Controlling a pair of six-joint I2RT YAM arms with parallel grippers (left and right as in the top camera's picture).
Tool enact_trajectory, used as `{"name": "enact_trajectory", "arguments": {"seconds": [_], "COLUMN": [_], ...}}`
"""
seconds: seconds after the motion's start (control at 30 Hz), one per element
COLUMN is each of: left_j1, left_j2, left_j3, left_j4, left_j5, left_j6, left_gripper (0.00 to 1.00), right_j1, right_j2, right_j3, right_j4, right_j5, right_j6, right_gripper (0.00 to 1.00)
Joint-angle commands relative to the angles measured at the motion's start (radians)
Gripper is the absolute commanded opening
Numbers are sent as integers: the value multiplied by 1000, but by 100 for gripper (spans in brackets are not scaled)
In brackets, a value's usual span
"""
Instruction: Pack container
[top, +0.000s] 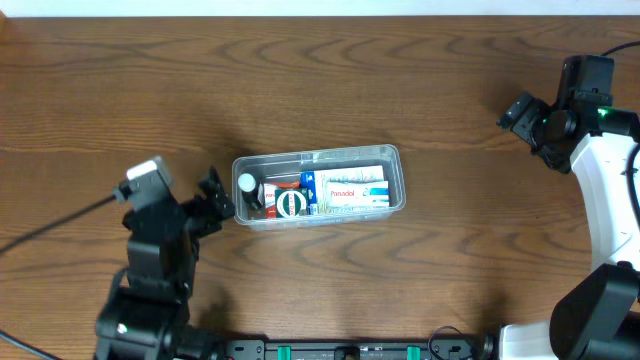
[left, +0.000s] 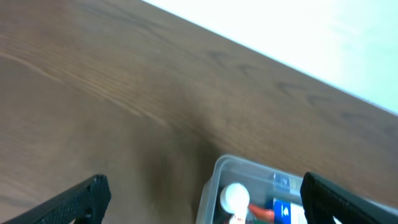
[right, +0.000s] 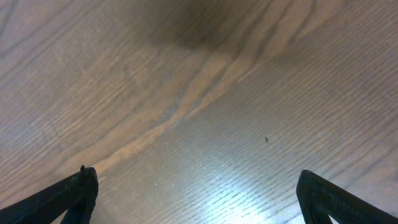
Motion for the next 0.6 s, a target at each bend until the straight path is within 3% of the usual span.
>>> {"name": "enact_trajectory", "arguments": {"seconds": [0.0, 0.07, 0.27, 0.57], "left_j1": [42, 71, 133, 193], "left_j2": [-100, -163, -340, -505], "left_j3": [-140, -223, -401, -558], "left_j4": [95, 174, 357, 388], "left_j5": [65, 103, 261, 260], "left_j6": [7, 14, 183, 183], "left_gripper": [98, 98, 98, 98], "right_j1": [-5, -5, -5, -5], "right_j2": [2, 2, 2, 2], "right_j3": [1, 1, 1, 1], "right_j4": [-2, -2, -2, -2], "right_j5": [4, 4, 4, 4], "right_j6": [11, 11, 11, 11], "right_gripper": [99, 99, 99, 99]}}
